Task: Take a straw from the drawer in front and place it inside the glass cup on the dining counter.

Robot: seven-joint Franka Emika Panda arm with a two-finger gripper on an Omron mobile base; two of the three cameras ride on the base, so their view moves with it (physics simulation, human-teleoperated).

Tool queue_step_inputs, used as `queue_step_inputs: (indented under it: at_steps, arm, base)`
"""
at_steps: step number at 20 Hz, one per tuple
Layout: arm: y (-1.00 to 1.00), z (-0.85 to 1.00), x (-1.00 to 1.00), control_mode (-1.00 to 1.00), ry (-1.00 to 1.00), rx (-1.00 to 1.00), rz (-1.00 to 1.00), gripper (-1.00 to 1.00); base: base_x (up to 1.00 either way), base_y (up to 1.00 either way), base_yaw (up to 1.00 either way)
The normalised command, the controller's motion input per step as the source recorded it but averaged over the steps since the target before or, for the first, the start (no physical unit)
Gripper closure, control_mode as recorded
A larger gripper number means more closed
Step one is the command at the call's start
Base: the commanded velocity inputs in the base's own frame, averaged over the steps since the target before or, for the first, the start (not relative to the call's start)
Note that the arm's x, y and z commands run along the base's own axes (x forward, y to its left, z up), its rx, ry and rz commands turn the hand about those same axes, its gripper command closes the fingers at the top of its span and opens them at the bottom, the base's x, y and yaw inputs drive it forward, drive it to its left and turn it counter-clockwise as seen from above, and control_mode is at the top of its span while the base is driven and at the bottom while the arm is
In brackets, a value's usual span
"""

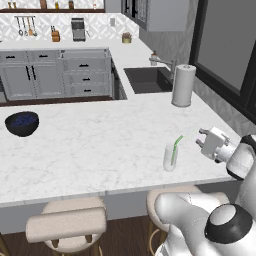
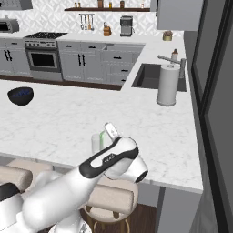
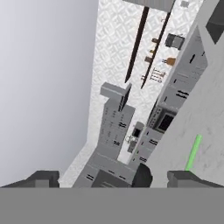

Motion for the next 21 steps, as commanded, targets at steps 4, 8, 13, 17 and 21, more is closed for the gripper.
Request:
queue_step_inputs:
  at_steps: [4, 8, 13, 17, 21]
  arm:
    - [-0.03, 1.0, -0.55, -1.0, -0.01, -0.12, -0.01, -1.0]
    - [0.01, 0.68, -0.69, -1.0, 0.09, -0.27, 0.0, -1.0]
    - [0.23, 0.29, -0.71, -1.0, 0.18, -0.36, 0.0, -1.0]
    - [0.49, 0.18, -0.44, -1.0, 0.25, -0.39, 0.0, -1.0]
    - [0.75, 0.18, -0.05, -1.0, 0.29, -0.39, 0.04, -1.0]
  base:
    - [0.0, 0.0, 0.0]
    - [0.0, 0.0, 0.0]
    - [0.0, 0.0, 0.0]
    - [0.0, 0.0, 0.0]
    - [0.0, 0.0, 0.0]
